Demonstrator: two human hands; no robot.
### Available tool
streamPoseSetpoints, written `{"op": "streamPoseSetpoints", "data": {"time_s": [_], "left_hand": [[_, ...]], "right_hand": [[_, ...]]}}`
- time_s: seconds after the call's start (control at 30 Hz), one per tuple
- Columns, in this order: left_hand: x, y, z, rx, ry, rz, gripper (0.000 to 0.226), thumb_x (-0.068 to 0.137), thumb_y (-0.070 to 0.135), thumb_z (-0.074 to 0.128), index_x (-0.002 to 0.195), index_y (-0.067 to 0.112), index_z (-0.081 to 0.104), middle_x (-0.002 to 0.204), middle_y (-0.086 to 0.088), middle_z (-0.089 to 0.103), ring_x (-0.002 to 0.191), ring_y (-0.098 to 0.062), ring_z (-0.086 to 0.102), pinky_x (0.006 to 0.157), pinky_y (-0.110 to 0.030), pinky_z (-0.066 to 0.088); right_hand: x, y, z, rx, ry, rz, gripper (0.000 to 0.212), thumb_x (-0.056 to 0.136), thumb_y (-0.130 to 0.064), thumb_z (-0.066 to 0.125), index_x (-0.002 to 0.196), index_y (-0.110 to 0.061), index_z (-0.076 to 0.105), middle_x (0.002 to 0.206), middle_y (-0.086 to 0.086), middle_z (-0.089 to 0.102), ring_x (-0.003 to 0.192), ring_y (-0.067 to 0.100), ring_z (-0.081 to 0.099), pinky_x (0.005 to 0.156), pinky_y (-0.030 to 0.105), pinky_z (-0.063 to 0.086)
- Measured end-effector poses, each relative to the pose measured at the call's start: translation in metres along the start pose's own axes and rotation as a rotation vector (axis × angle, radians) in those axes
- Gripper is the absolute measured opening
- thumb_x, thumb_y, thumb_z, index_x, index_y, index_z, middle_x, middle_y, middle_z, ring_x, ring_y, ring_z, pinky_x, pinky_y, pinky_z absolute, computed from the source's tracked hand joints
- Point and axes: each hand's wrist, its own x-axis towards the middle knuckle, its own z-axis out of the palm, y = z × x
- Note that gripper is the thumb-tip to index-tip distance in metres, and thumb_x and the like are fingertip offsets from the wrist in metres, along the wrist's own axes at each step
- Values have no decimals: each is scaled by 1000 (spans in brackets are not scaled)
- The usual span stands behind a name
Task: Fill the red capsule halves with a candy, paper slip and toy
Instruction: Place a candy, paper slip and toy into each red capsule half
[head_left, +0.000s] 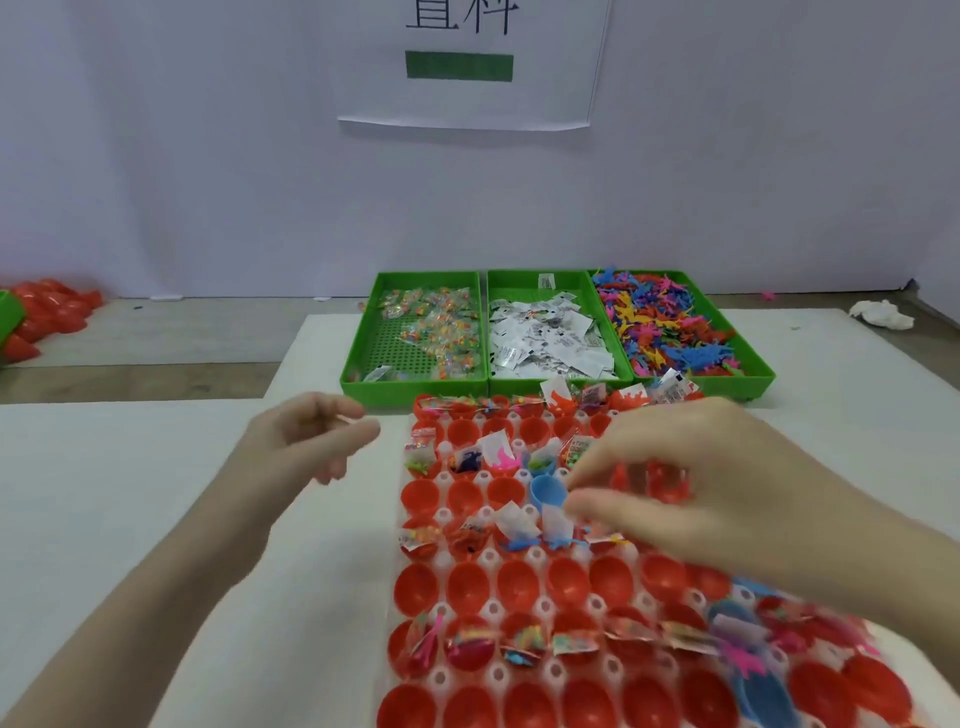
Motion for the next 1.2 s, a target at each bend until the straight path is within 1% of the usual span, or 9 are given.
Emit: {"op": "streamPoseSetpoints", "data": {"time_s": [0.07,0.17,0.3,0.37,0.47,0.6,0.8,1.0,1.2], "left_hand": [[41,1,10,25,22,53,12,84,7,62,85,18,58,66,0,56,59,-8,52,58,-17,40],[99,-6,29,240,17,119,13,89,13,58,101,13,60,93,-1,62,82,-12,56,70,-18,42],[148,-27,53,644,-43,163,47,92,33,54,132,9,48,136,-7,50,124,-20,46,100,-34,35],[159,-38,59,793,-111,125,62,88,48,53,138,12,42,144,-5,42,131,-22,39,105,-39,33],[168,-47,61,875,-39,58,62,81,59,56,128,19,53,132,-2,54,114,-21,53,91,-35,45],[167,-50,63,807,111,178,14,83,39,64,78,26,62,100,3,65,77,-12,53,57,-25,38],[166,-52,64,823,67,232,29,85,50,55,76,23,59,73,8,53,69,-9,50,53,-26,32],[171,-52,62,769,-18,136,24,82,43,64,78,19,61,74,8,55,73,-11,52,60,-27,40],[170,-55,62,736,78,188,43,98,31,43,64,7,54,57,-4,48,52,-16,42,50,-30,28]], "right_hand": [[10,27,-14,28,183,72,24,71,-57,62,61,-36,66,68,-22,64,60,1,57,54,10,41],[34,99,-32,41,390,332,13,78,-28,71,67,-20,71,61,-9,64,56,4,52,54,11,36],[58,175,-31,-70,367,592,14,85,-14,63,91,-4,71,88,9,67,75,14,56,74,27,39],[68,198,-30,-87,300,626,19,86,-13,62,101,-4,69,106,12,67,94,21,59,85,30,41],[78,216,-21,-83,205,597,31,85,-22,65,112,-6,65,115,10,64,98,19,57,86,28,41],[89,224,-7,-91,122,610,42,78,-35,72,110,-8,66,116,7,64,99,17,56,85,29,41],[92,226,-3,-131,216,594,14,78,-24,73,78,-11,67,89,7,66,73,12,54,61,22,38],[97,218,-5,-13,486,626,3,88,-10,58,85,-9,57,86,8,61,78,20,55,75,29,43],[122,192,0,191,429,568,17,89,-2,41,87,-14,54,75,-3,53,62,10,47,55,24,36]]}}
